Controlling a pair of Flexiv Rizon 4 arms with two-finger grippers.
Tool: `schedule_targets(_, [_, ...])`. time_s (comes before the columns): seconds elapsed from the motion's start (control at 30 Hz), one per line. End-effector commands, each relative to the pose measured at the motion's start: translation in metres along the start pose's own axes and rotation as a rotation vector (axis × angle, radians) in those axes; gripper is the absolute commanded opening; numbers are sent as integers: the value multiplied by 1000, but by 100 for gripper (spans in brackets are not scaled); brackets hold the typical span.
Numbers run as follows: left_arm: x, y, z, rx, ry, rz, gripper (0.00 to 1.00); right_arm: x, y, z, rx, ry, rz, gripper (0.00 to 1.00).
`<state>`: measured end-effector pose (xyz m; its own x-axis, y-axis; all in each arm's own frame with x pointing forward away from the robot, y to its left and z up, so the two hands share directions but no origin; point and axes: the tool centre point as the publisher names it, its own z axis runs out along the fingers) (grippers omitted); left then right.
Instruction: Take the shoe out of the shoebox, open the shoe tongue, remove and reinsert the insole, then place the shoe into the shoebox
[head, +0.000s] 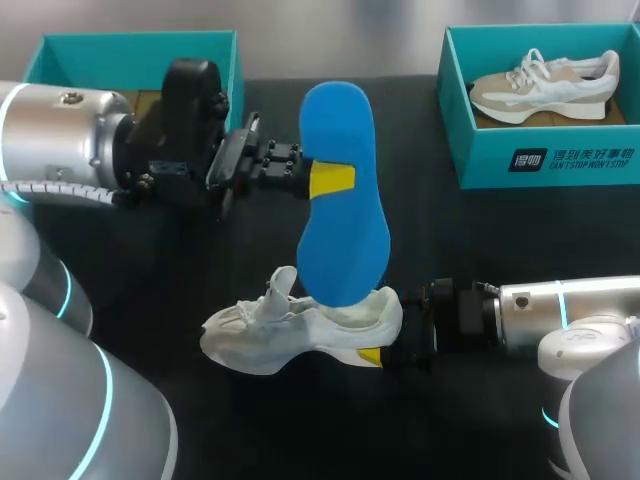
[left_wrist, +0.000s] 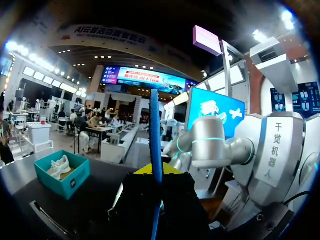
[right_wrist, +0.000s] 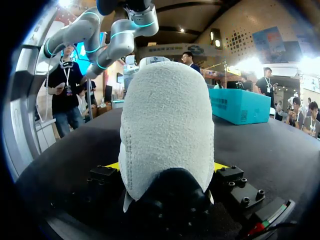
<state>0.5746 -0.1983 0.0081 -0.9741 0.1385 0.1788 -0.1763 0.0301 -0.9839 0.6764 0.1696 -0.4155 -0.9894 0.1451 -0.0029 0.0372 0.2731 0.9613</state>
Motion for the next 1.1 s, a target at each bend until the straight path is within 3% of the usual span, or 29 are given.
schedule_targets(0.03, [7, -3, -4, 5, -3, 3, 0, 1, 0, 0, 6, 1, 1, 0])
schedule_targets(0.23, [11, -6, -5, -27, -33, -15, 0, 1, 0, 0, 6, 1, 1, 0])
schedule_targets(0.87, [10, -5, -3, -23, -36, -47, 0, 0, -1, -2, 8, -5, 8, 0])
schedule_targets(0.9, [10, -5, -3, -23, -36, -47, 0, 0, -1, -3, 16, -10, 10, 27])
schedule_targets(0.93, [10, -5, -3, -23, -36, -47, 0, 0, -1, -4, 23, -19, 13, 87])
schedule_targets(0.97, [10, -5, -3, -23, -36, -47, 0, 0, 0, -7, 26, -21, 10, 100])
schedule_targets(1.1, [10, -5, -3, -23, -36, -47, 0, 1, 4, -16, 66, -53, 0, 100])
